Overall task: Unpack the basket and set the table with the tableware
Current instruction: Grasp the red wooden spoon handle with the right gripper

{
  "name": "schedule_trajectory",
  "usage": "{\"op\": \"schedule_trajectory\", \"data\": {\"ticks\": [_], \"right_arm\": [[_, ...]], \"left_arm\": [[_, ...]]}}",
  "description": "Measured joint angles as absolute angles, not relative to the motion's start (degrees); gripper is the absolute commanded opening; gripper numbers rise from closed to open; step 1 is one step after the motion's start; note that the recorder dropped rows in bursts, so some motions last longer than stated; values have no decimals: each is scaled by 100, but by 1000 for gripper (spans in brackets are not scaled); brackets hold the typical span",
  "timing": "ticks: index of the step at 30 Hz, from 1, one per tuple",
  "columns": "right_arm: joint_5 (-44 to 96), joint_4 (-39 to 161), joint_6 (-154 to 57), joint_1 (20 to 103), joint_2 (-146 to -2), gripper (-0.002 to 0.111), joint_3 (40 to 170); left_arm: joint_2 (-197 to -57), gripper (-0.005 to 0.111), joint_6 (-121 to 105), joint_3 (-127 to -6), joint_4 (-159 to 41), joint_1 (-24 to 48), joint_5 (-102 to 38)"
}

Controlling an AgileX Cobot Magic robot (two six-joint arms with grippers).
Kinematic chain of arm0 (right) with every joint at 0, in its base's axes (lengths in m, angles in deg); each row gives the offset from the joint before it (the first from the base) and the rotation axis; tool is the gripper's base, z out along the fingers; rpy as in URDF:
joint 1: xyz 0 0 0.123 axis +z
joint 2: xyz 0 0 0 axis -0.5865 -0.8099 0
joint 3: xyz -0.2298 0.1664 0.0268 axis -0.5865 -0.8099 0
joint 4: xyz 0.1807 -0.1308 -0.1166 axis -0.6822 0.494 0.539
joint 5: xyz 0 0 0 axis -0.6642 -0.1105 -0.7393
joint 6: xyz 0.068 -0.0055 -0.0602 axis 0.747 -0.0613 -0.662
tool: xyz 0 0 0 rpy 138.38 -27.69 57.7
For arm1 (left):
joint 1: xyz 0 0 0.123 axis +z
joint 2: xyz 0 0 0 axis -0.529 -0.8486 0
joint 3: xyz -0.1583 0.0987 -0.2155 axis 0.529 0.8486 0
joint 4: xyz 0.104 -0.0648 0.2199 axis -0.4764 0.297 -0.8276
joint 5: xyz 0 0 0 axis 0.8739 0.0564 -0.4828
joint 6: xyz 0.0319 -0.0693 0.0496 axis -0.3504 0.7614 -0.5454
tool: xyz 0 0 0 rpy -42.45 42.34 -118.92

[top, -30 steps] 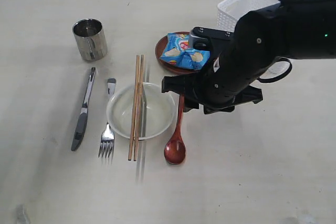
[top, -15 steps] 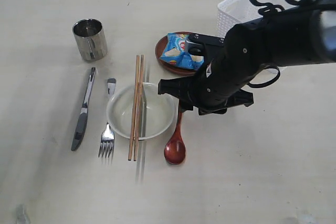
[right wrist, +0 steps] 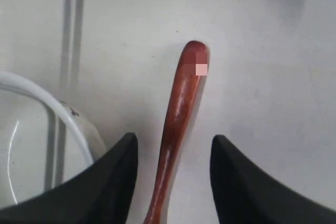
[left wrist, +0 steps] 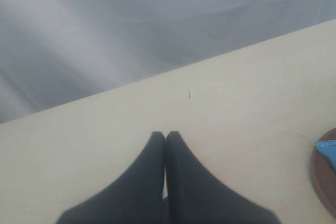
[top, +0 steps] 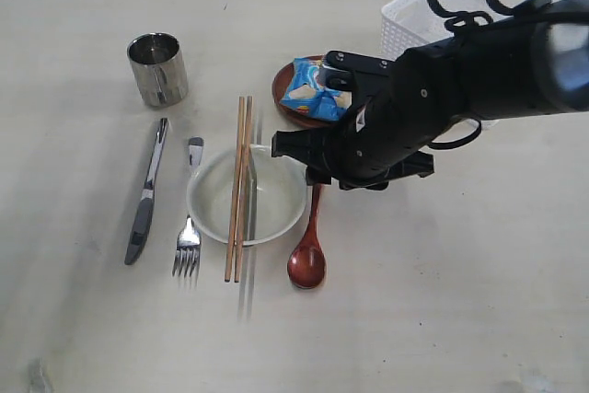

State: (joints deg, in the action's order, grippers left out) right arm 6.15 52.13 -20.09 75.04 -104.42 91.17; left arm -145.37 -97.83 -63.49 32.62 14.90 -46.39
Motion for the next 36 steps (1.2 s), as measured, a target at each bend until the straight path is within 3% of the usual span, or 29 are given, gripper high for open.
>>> {"op": "schedule_trajectory", "data": {"ticks": [17,19,26,36], "right_arm": [[793,5213,-2061,7504,-10788,38,9142],[784,5203,-2061,7504,-10857,34,9196],[772,5210,-2061,7504,-10882,0,9289],[772,5299,-2061,7504,-10882,0,9313]], "left_arm": [[-14537,0,-9783,-6349,3262,1490,-4639],[-14537,0,-9783,-6349,3262,1490,-4639],[-14537,0,-9783,-6349,3262,1490,-4639],[-14537,0,-9783,-6349,3262,1490,-4639]]}}
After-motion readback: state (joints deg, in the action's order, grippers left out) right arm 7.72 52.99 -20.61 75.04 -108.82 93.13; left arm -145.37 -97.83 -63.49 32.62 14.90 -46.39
